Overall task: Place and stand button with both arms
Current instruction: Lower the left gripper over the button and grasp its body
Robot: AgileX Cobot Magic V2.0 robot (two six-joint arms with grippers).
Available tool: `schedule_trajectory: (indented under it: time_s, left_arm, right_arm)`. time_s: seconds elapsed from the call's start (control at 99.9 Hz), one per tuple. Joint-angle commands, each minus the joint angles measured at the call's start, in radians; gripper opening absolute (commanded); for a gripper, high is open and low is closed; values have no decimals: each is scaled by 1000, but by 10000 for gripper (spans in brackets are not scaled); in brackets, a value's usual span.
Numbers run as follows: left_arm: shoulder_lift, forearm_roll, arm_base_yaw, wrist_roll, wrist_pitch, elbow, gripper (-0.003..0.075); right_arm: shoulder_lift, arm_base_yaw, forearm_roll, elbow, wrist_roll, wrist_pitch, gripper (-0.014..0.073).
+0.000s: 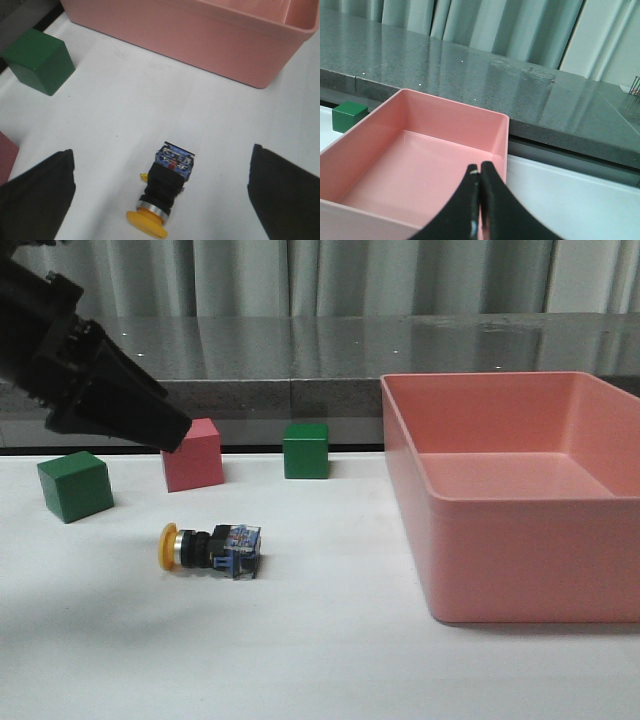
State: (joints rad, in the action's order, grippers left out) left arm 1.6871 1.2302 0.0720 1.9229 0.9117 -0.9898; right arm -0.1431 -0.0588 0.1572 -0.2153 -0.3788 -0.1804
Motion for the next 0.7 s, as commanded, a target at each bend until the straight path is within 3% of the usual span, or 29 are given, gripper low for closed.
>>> schedule_trajectory:
  time_s: [0.0, 0.13, 0.35, 0.52, 0.69]
  left_arm:
    - [17, 148, -36, 88, 56, -30, 671]
    - [71, 192, -36, 88, -8, -30, 671]
    - [117, 244, -34, 95, 53, -30, 671]
    - [158, 226, -34, 311, 158, -30, 671]
    - [215, 212, -32, 432, 204, -30, 671]
  right_arm:
    - [-8, 5, 7, -28, 0, 84, -62]
    - [-8, 5, 7, -28, 0, 84, -62]
    - [-8, 5, 7, -28, 0, 84, -62]
    - [-8, 5, 7, -28, 0, 84, -62]
    - [-9, 5, 7, -28, 0, 84, -62]
